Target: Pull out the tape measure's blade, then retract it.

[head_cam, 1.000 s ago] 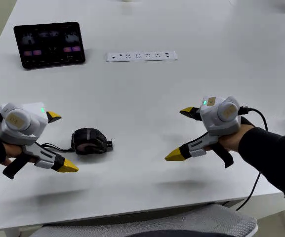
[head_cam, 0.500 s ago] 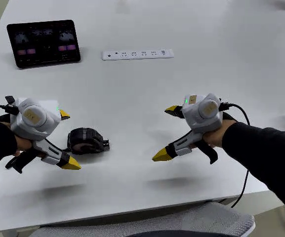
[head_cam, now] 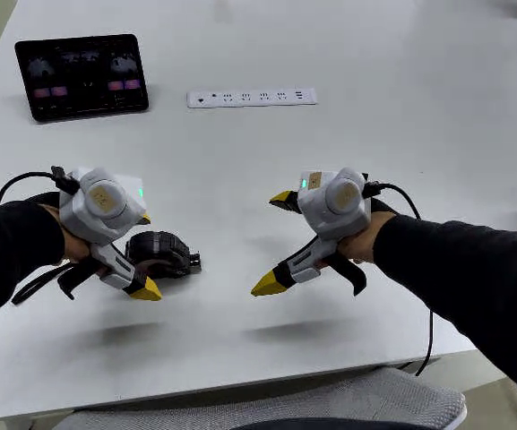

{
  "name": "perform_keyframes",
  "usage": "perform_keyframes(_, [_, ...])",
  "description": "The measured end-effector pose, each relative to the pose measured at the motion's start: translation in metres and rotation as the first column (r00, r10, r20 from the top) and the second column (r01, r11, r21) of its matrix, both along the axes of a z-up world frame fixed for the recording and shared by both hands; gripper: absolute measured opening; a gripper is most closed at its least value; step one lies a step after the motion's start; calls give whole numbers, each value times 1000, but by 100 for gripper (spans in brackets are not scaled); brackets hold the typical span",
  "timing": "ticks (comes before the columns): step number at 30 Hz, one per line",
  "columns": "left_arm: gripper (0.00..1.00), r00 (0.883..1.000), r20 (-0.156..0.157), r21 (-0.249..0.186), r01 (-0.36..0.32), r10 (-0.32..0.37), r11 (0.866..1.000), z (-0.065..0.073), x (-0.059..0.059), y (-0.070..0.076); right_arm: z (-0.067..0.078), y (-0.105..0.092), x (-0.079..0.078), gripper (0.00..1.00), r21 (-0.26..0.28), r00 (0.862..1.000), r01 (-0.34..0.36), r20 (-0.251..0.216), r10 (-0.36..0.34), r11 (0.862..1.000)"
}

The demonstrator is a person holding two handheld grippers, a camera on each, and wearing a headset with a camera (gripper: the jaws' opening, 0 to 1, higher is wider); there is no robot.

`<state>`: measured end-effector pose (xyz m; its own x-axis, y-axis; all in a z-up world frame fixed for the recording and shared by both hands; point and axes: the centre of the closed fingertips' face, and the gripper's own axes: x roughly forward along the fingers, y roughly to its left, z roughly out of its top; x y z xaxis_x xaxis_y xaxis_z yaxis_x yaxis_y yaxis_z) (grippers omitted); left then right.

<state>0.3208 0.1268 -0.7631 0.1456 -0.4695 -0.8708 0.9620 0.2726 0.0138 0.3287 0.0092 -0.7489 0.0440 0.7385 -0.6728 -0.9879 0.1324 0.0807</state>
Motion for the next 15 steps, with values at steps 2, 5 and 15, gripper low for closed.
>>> perform_keyframes(2, [67, 1000, -19, 18, -13, 13, 1000, -3, 1, 1, -3, 5, 0, 99, -5, 1000, -15, -8, 15, 1000])
perform_keyframes(5, [61, 1000, -10, 45, 20, -20, 999, -7, 3, 4, -6, 11, 2, 99, -26, 1000, -30, 4, 30, 999])
perform_keyframes(15, [59, 998, -1, 49, 55, -55, 997, -7, 7, -7, -10, 30, 6, 99, -45, 998, -68, 7, 68, 997])
